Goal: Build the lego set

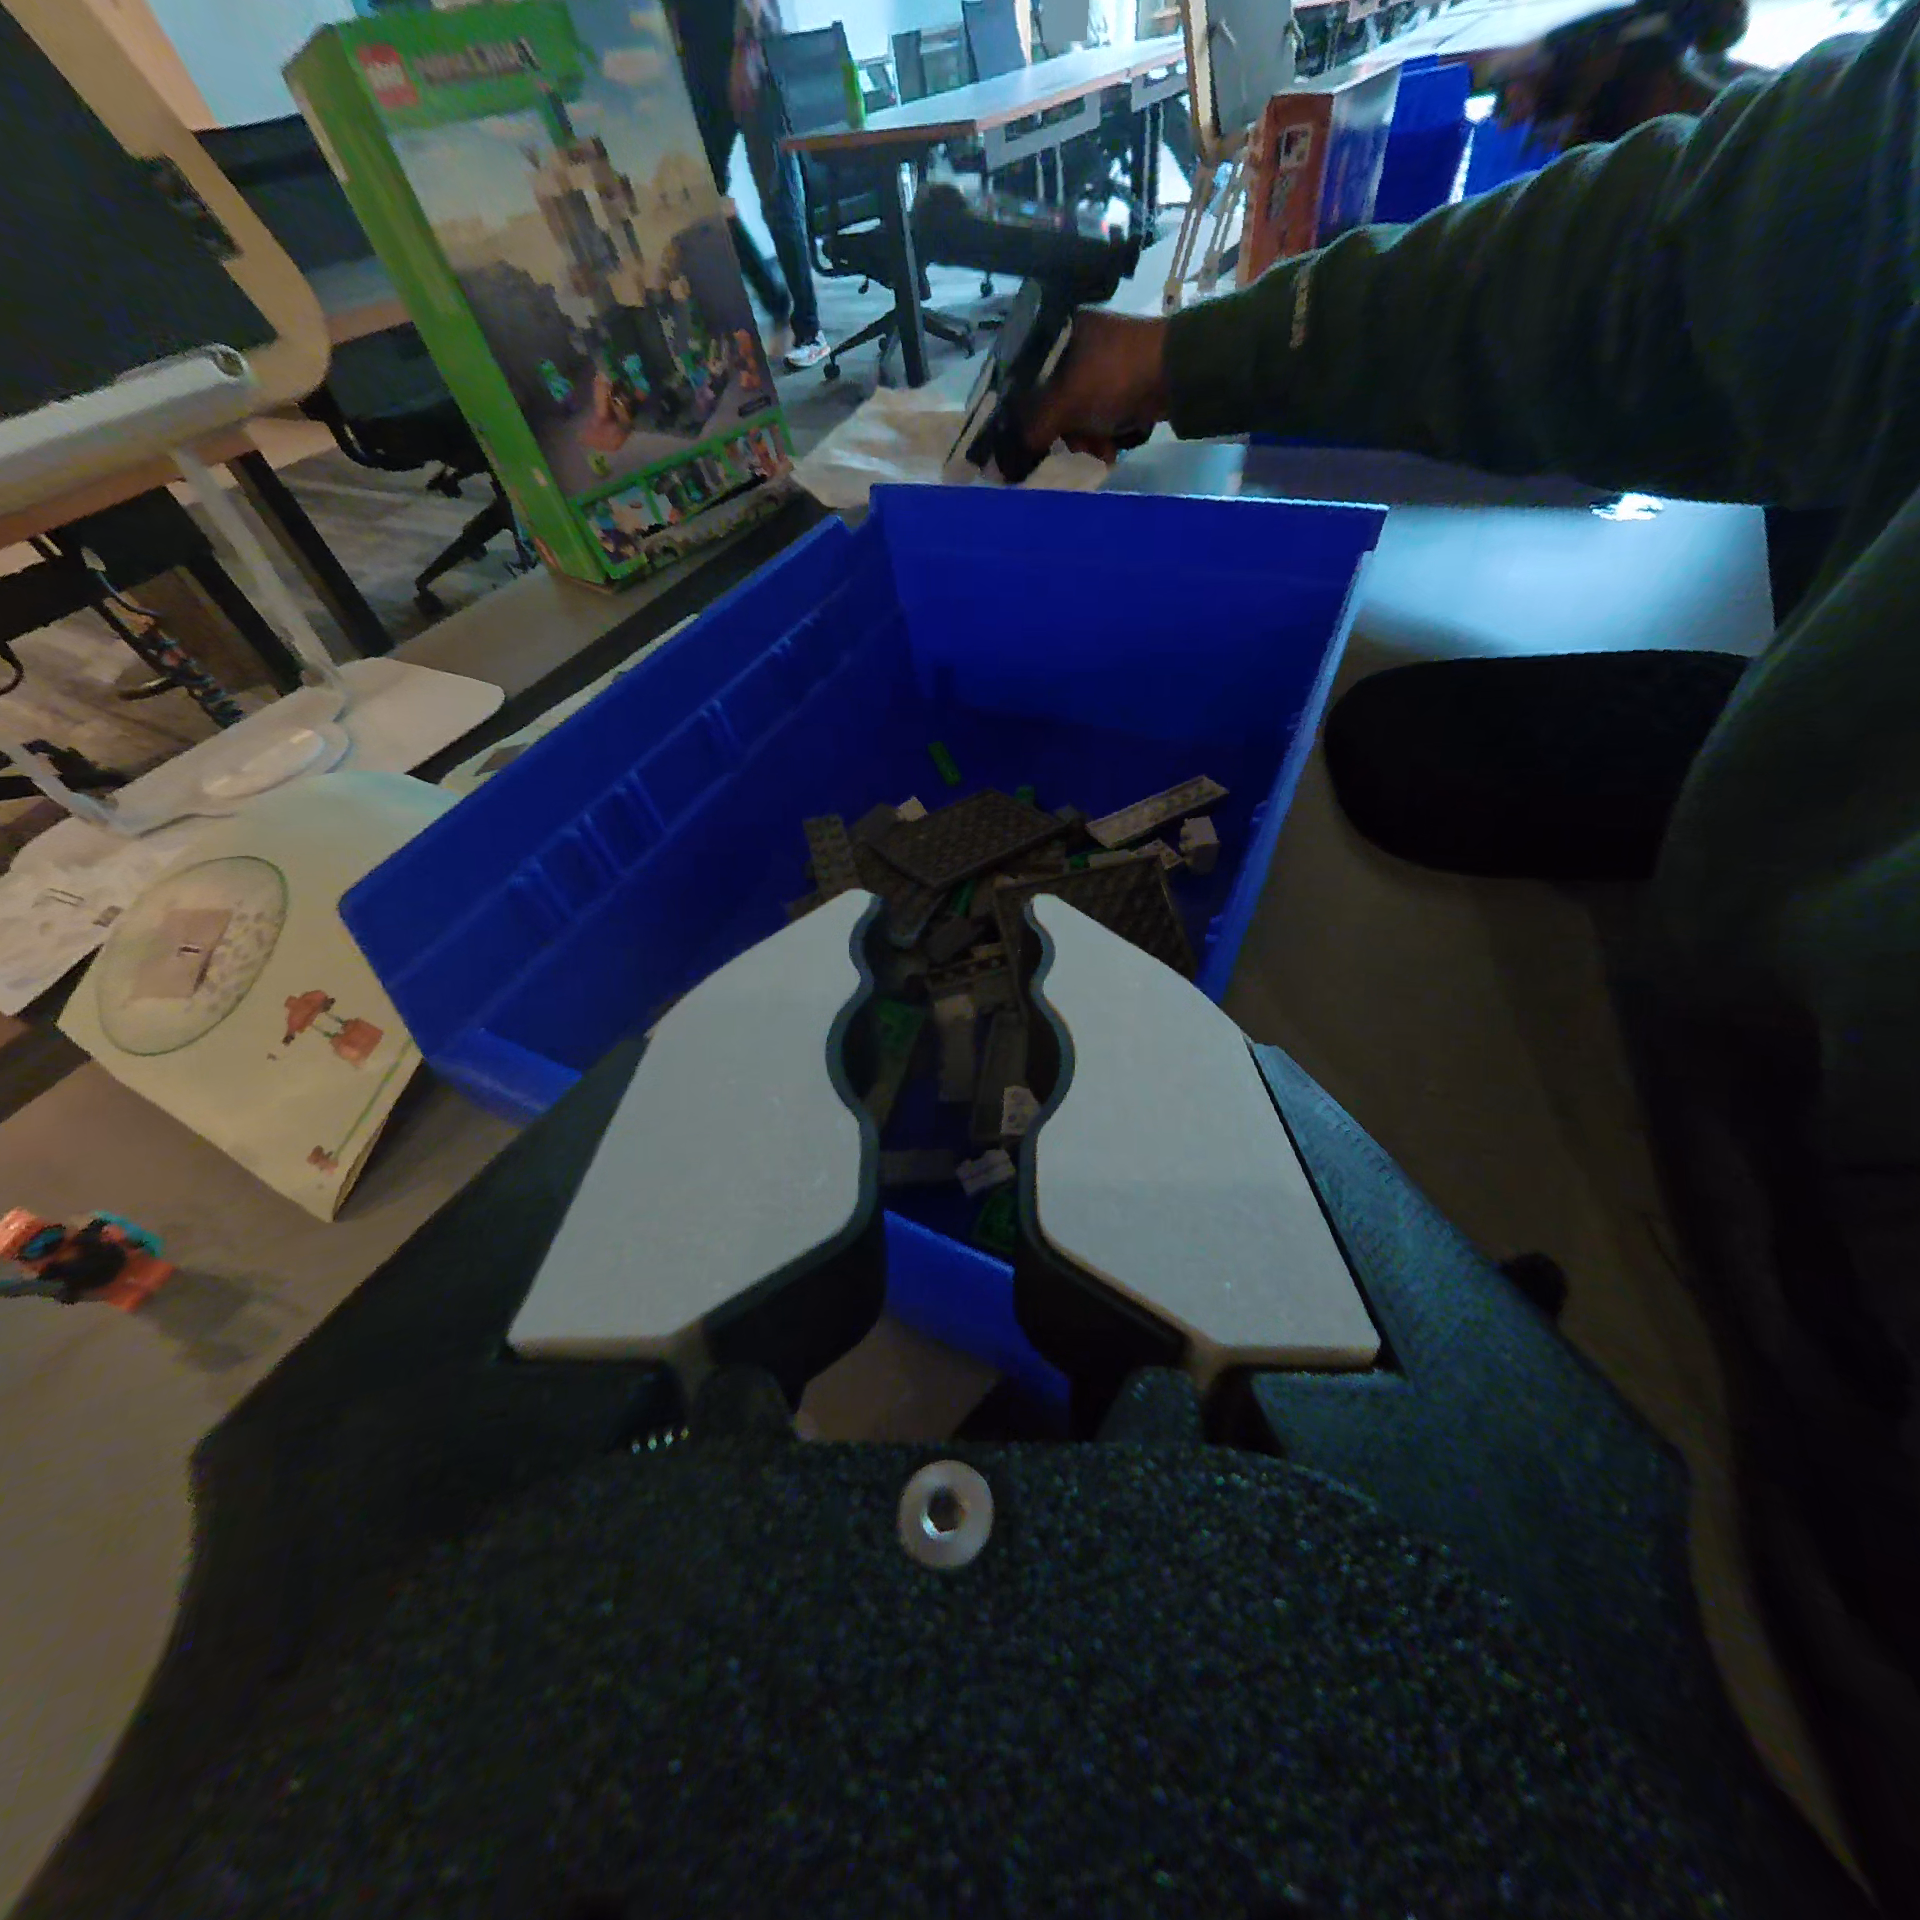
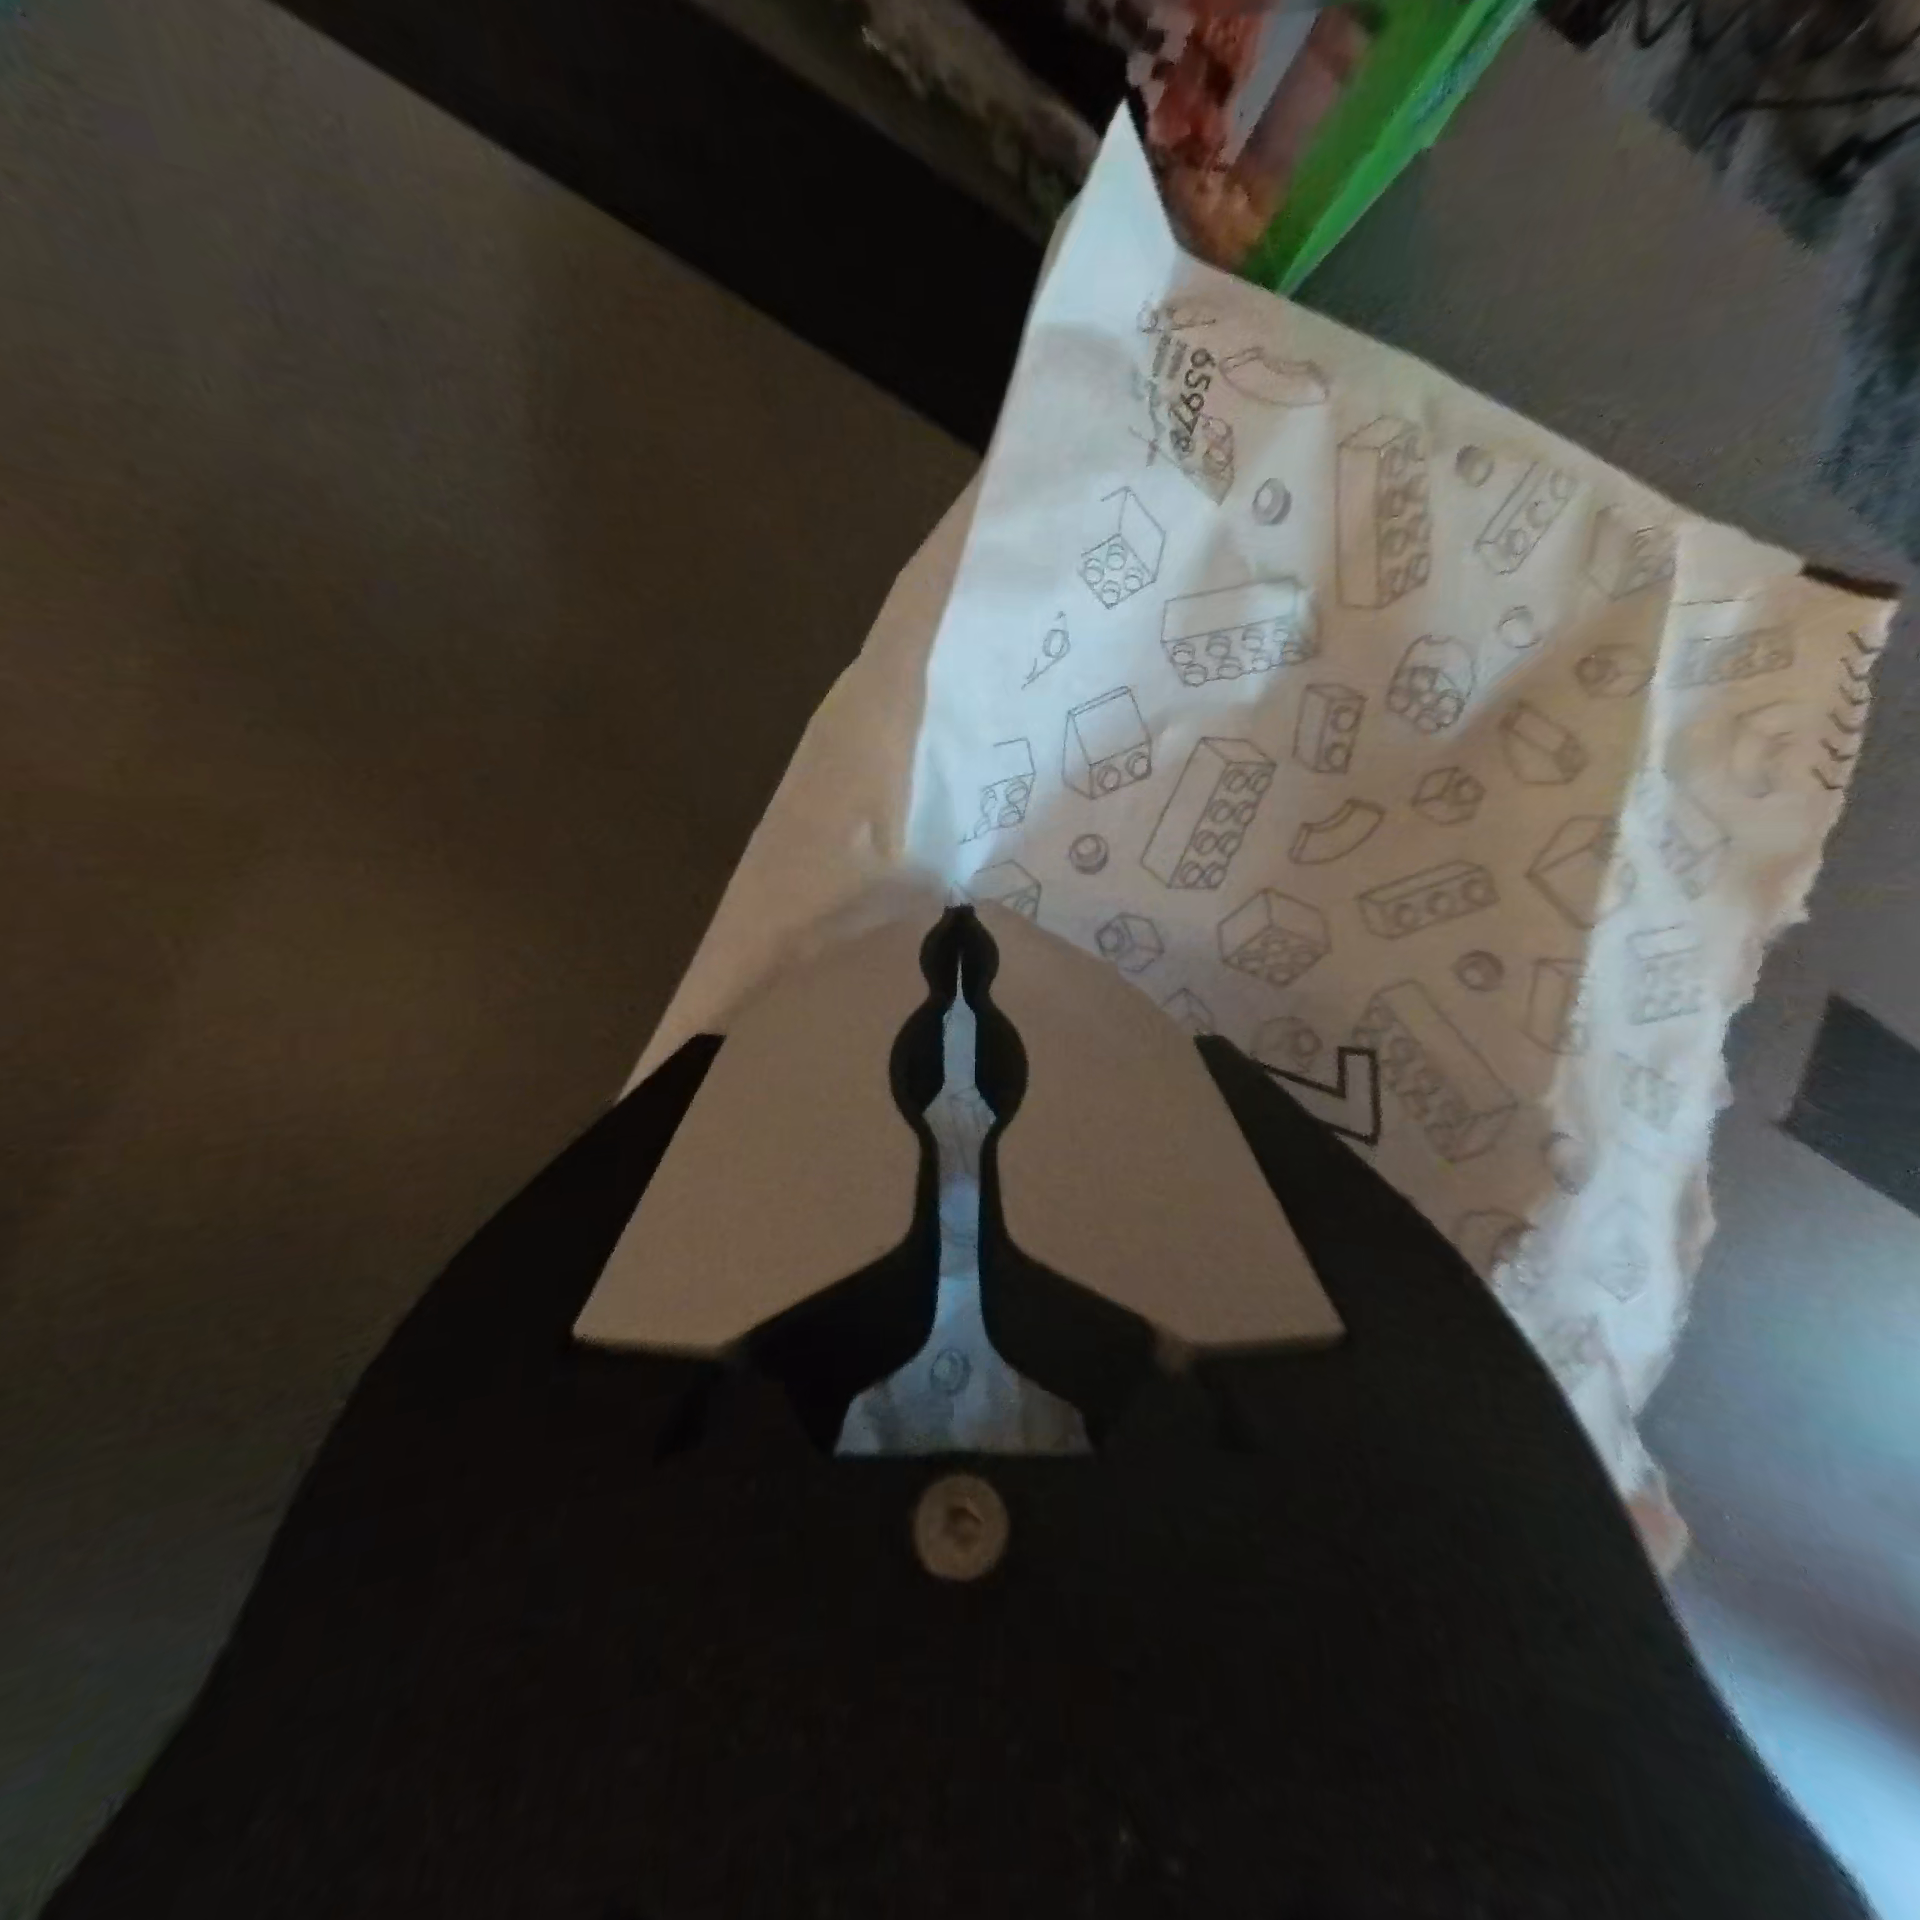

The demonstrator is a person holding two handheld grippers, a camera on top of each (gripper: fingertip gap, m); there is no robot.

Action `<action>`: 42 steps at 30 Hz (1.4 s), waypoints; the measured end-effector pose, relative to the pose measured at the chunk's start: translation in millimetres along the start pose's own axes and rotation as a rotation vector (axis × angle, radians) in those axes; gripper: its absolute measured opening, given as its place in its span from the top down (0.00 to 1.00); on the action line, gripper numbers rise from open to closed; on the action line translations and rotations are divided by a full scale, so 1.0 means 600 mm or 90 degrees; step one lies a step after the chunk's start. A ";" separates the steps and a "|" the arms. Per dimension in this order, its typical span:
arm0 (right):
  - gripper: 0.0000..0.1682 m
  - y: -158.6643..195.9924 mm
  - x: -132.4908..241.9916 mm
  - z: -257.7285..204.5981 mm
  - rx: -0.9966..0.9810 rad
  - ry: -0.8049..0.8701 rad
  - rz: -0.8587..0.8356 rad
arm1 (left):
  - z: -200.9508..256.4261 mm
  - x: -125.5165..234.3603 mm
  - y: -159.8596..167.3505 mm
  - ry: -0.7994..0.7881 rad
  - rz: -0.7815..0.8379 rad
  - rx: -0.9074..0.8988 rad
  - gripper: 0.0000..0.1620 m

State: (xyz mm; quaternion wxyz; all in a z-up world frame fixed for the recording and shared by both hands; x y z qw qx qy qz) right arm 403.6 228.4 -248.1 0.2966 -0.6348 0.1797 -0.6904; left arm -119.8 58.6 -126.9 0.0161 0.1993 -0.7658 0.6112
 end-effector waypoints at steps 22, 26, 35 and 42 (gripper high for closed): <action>0.68 -0.006 0.330 -0.435 -0.114 -0.423 0.126 | -0.033 0.029 0.012 -0.070 -0.020 0.002 0.86; 0.64 0.041 0.342 -0.467 -0.140 -0.398 0.107 | -0.044 0.034 0.027 -0.059 -0.027 0.015 0.87; 0.86 0.070 0.315 -0.484 -0.154 -0.395 0.039 | -0.037 0.011 0.038 -0.026 -0.029 0.011 0.87; 0.89 0.076 0.321 -0.486 -0.093 -0.345 0.033 | -0.034 0.004 0.037 -0.006 -0.003 0.036 0.88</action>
Point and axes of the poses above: each gripper's, where its closed fingertips meet, x back along the fingers, y out of its underside, z = x × y across the jaws, the point moved 1 cm from there along x, back along the fingers, and after that the axes turned 8 degrees about -x, right-handed, at the moved point
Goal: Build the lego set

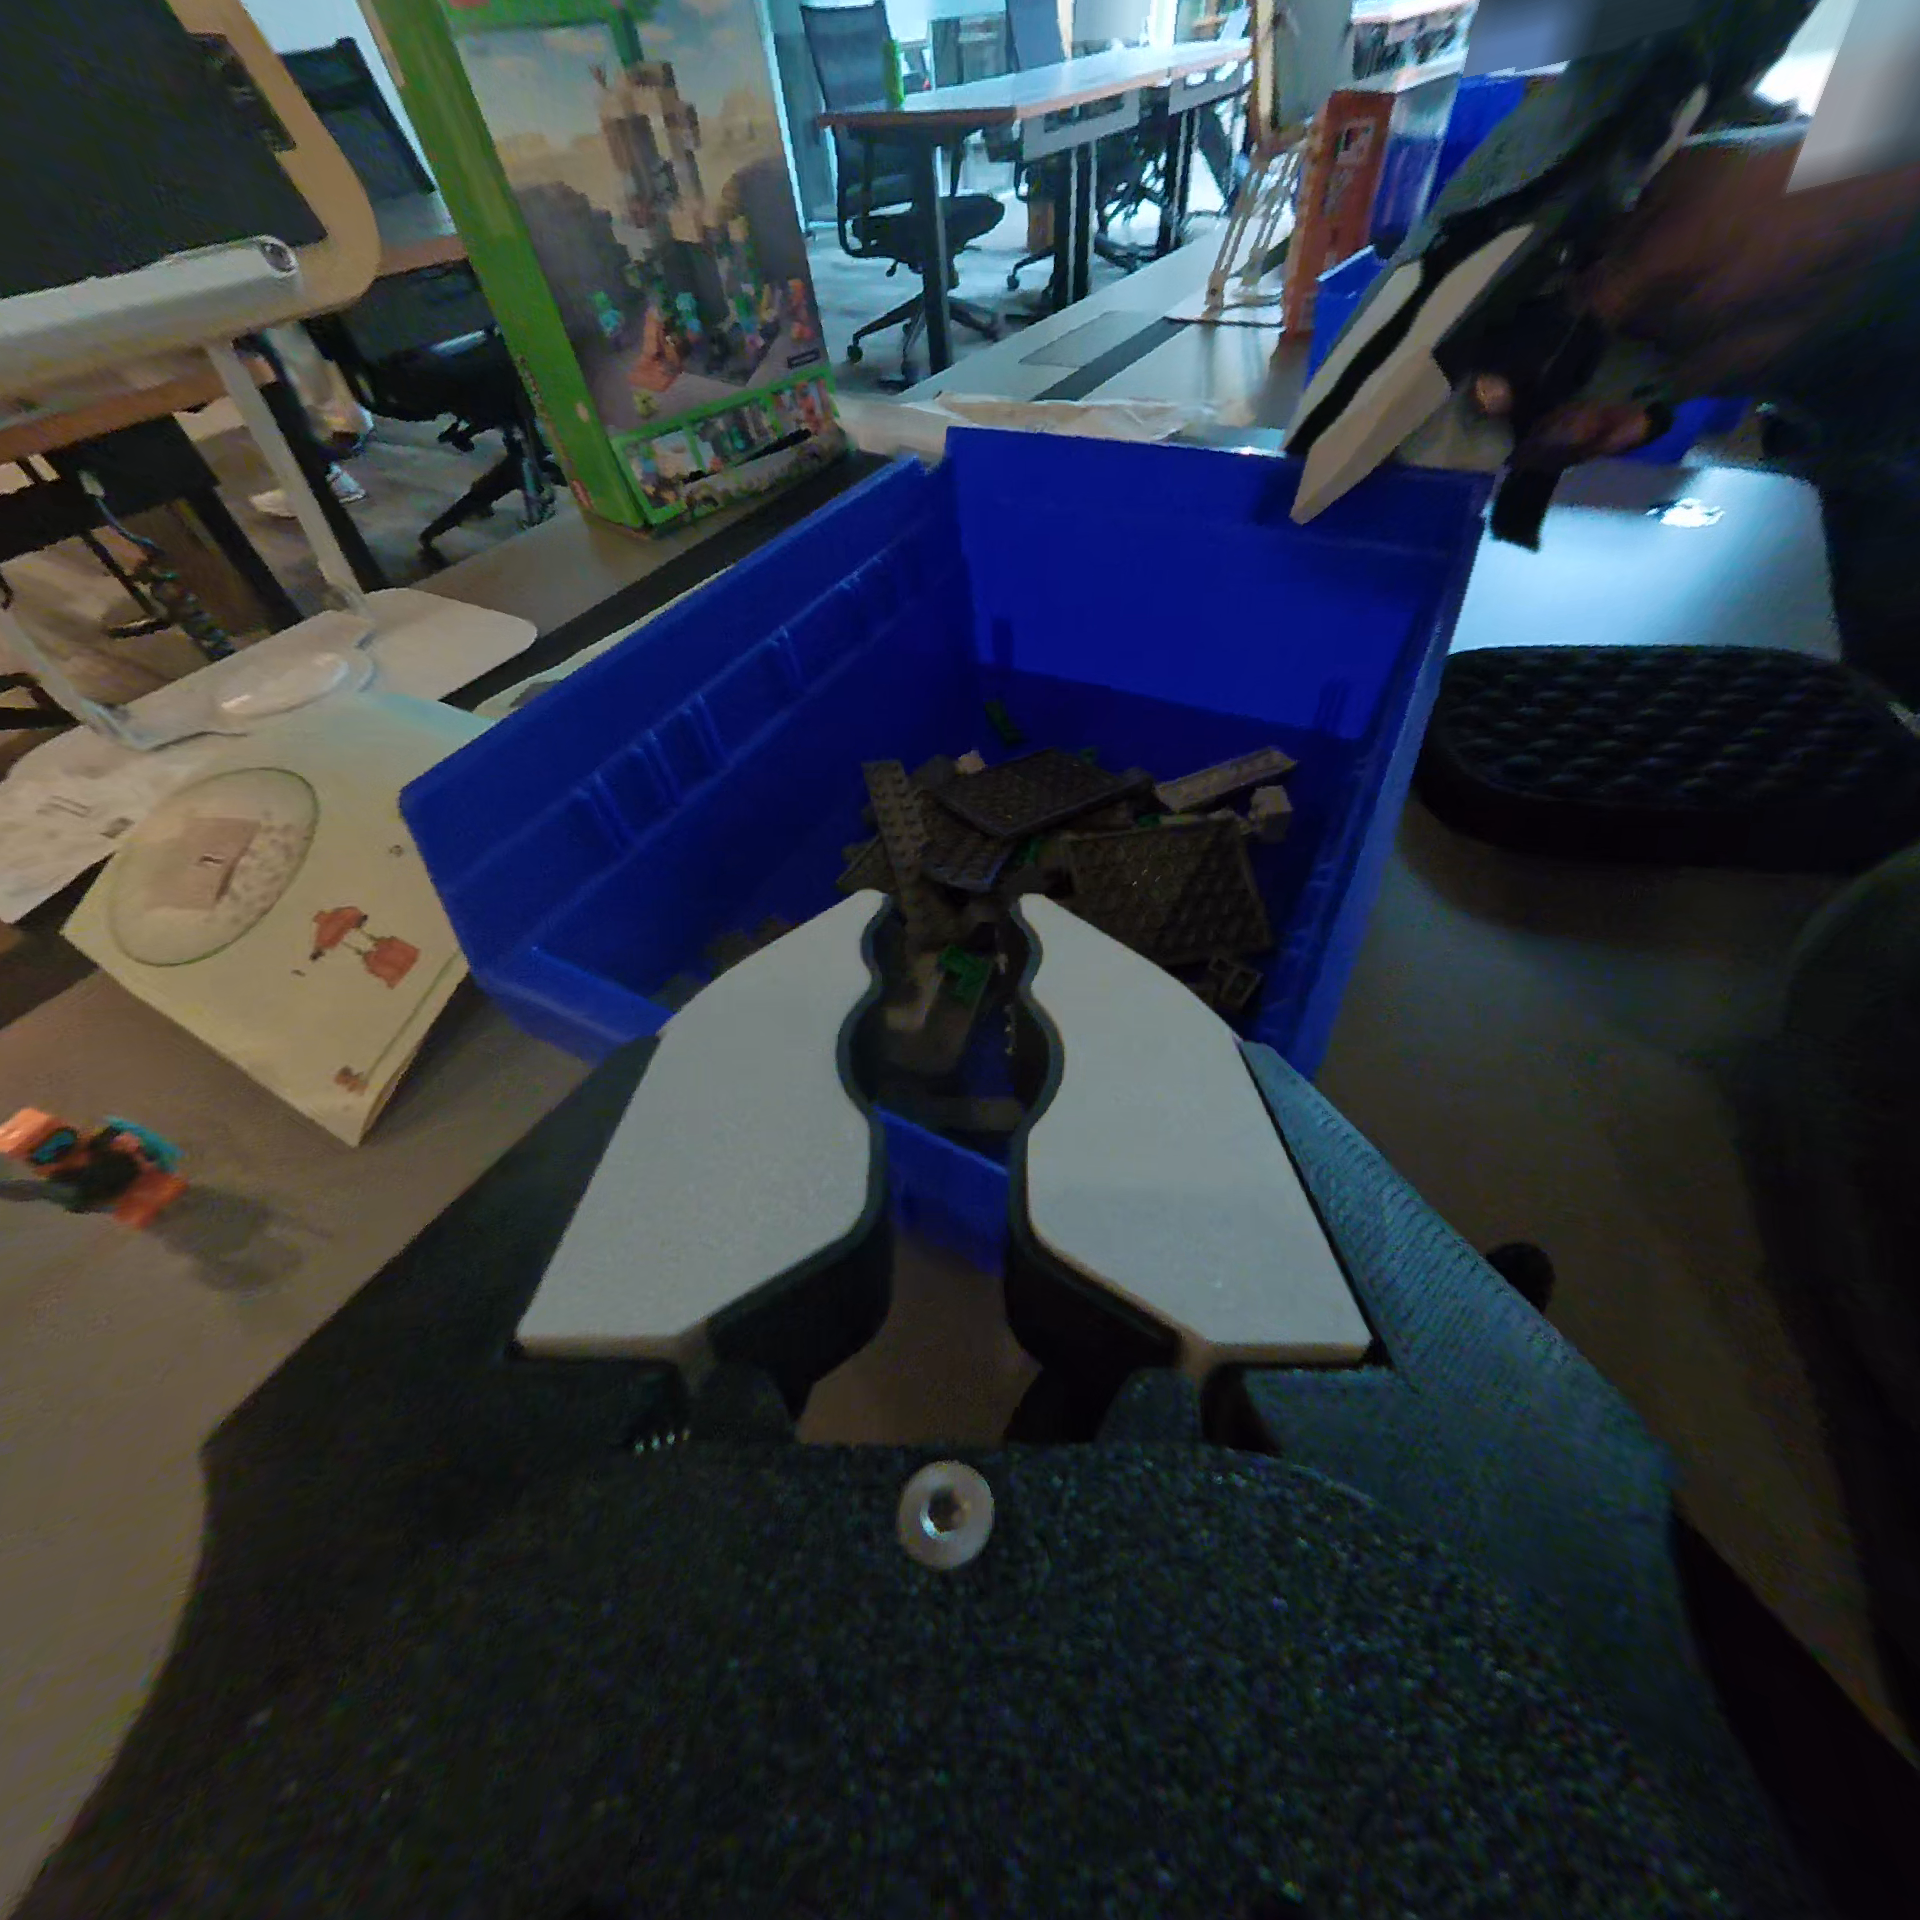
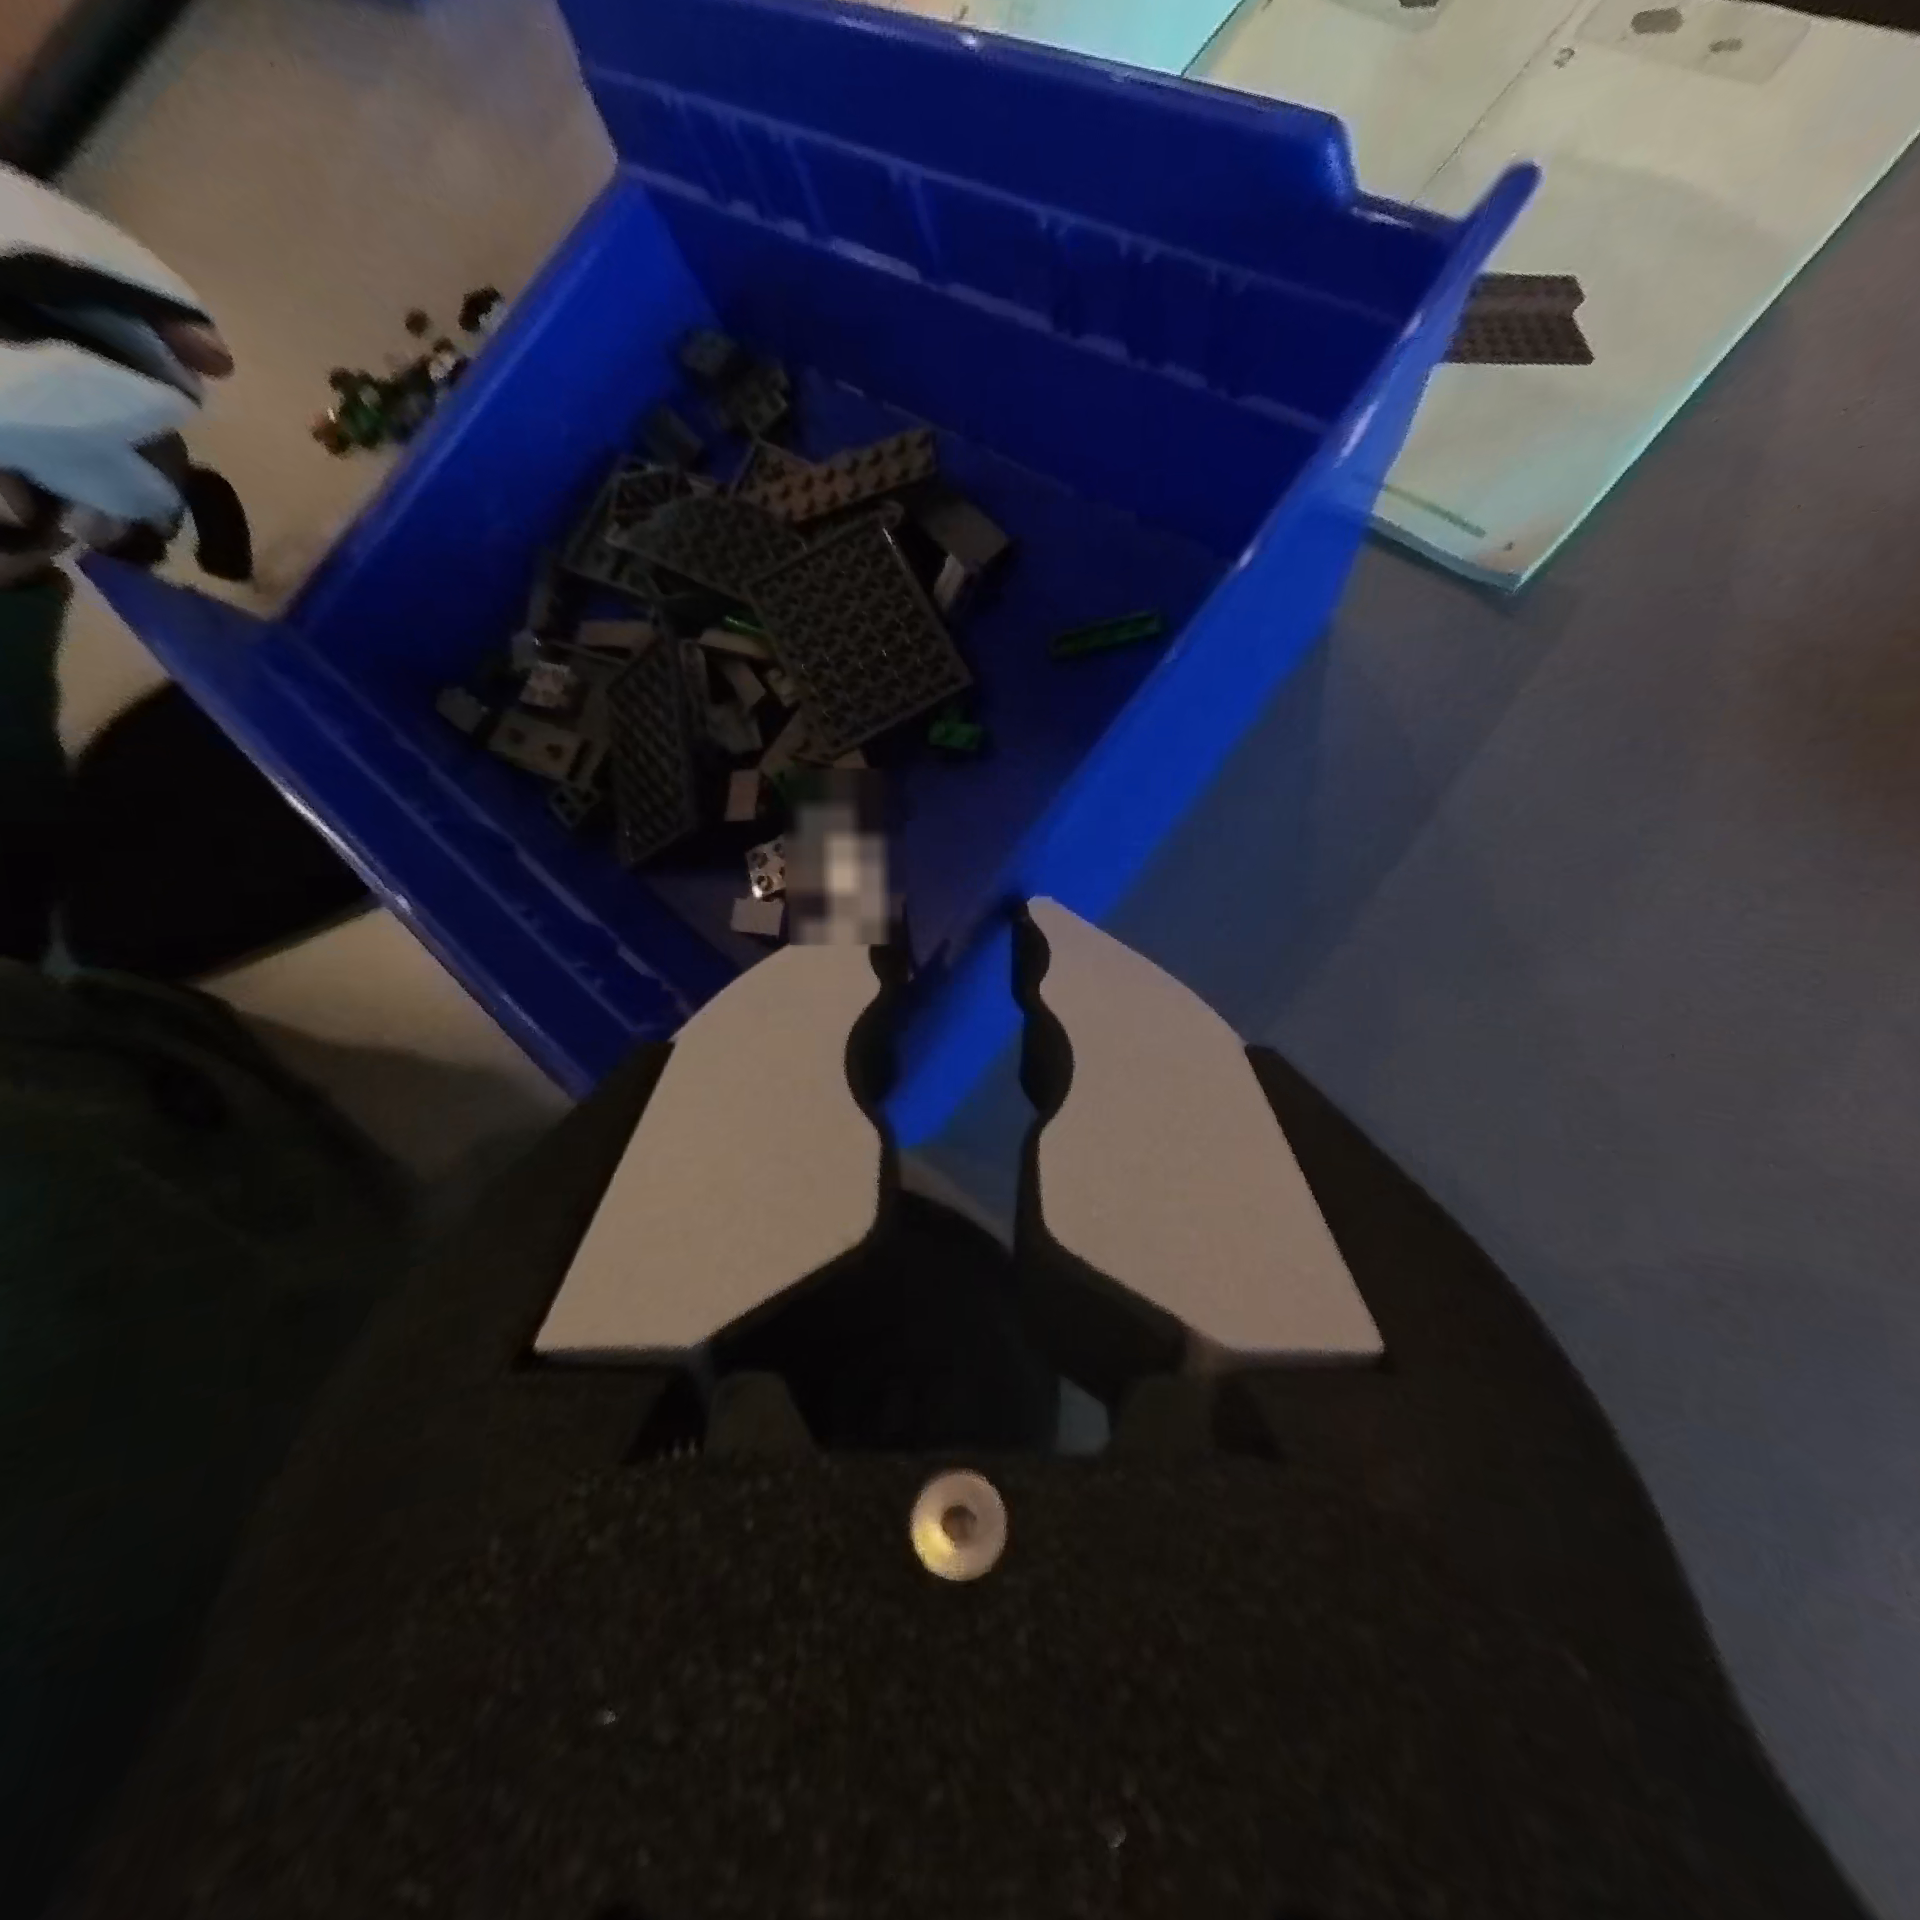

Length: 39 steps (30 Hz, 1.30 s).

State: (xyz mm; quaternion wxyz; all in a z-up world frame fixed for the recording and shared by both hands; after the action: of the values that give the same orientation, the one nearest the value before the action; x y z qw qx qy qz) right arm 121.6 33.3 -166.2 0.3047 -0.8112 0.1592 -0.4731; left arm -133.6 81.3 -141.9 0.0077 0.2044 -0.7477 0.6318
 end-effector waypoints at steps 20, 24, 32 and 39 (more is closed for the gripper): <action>0.87 0.013 0.014 0.002 0.061 -0.062 0.016 | -0.017 -0.041 -0.010 -0.001 -0.015 -0.007 0.88; 0.85 0.010 0.014 0.003 0.073 -0.078 0.046 | -0.031 -0.051 -0.005 -0.014 -0.019 0.003 0.88; 0.85 -0.055 0.053 -0.003 0.185 -0.004 0.195 | -0.078 -0.049 0.017 -0.131 -0.062 0.058 1.00; 1.00 -0.147 0.065 -0.046 0.266 0.036 0.236 | -0.083 -0.062 -0.005 -0.132 -0.047 0.099 1.00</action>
State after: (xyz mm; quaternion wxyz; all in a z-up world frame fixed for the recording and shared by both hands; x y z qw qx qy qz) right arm 114.6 70.0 -73.2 0.5423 -0.6740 0.2126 -0.4543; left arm -110.7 139.1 -139.0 -0.0626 0.2958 -0.6851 0.6628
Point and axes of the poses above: each gripper's, where its closed fingertips meet, x back along the fingers, y out of its underside, z = x × y across the jaws, the point moved 1 cm from there along x, back along the fingers, and after that the axes turned 8 degrees about -x, right-handed, at the moved point
